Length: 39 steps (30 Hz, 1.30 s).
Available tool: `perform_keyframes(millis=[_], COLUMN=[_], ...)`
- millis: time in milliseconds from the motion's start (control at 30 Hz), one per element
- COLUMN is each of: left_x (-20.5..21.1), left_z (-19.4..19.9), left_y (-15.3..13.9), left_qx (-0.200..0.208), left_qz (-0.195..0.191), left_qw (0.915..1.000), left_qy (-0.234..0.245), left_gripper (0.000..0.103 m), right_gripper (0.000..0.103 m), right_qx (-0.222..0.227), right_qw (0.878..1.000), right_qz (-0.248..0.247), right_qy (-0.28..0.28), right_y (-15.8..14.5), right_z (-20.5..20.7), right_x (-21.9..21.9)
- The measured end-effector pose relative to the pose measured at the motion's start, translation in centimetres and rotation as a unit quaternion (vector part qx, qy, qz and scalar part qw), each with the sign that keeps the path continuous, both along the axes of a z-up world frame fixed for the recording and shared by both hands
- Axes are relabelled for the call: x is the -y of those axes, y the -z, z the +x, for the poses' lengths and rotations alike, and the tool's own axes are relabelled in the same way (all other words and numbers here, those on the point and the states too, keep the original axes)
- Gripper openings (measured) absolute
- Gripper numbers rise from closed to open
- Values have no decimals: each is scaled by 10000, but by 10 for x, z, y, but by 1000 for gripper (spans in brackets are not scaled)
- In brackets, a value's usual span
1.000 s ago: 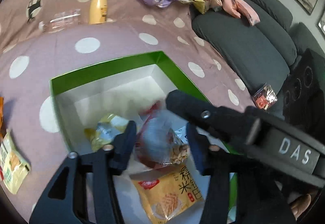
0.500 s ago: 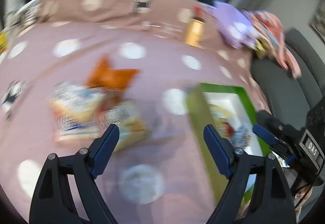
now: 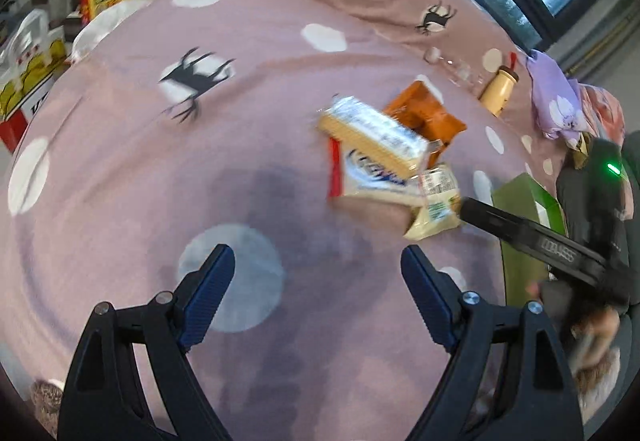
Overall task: Organize snacks
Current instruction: 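Grasp the pale green-yellow snack bag on the bed with the right gripper, then carry the green-yellow bag into the green-rimmed box and open the right gripper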
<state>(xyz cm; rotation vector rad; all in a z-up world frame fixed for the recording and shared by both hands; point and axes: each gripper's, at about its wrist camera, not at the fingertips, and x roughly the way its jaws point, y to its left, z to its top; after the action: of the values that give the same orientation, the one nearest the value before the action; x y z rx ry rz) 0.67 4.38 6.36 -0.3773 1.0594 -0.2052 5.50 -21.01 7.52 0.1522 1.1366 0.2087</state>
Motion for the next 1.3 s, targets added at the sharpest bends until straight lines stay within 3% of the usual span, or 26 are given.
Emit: perform_keyframes(millis=[200, 400, 500, 633, 667, 733, 833, 933, 1300], left_x=[-15, -22, -23, -24, -25, -25, -27, -27, -6], left_z=[-10, -15, -16, -20, -21, -25, -29, -32, -34], left_y=[4, 8, 9, 9, 9, 9, 8, 6, 7], left_qx=[-46, -46, -49, -83, -72, -91, -82, -51, -35], left_qz=[-90, -264, -336, -405, -429, -420, -411, -415, -44], left_qw=[9999, 9996, 9994, 9991, 9990, 9990, 9991, 9991, 10000], left_qy=[-44, -36, -41, -84, -87, -78, -114, -114, 38], left_gripper=[85, 85, 85, 85, 85, 85, 85, 85, 85], right_gripper=[95, 95, 95, 85, 81, 50, 40, 35, 35], right_qx=[-326, -419, -355, -236, -236, -230, -287, -356, -644], right_qw=[9960, 9973, 9964, 9907, 9914, 9936, 9951, 9967, 9976], right_qz=[-791, -547, -675, -1269, -1233, -1057, -898, -704, 232], right_qy=[-254, -267, -378, -418, -359, -323, -303, -191, 144], right_y=[29, 38, 41, 44, 43, 38, 32, 28, 21], right_z=[31, 35, 28, 21, 20, 15, 8, -3, -80], right_x=[-31, -23, -27, -39, -41, -41, -41, -36, -33])
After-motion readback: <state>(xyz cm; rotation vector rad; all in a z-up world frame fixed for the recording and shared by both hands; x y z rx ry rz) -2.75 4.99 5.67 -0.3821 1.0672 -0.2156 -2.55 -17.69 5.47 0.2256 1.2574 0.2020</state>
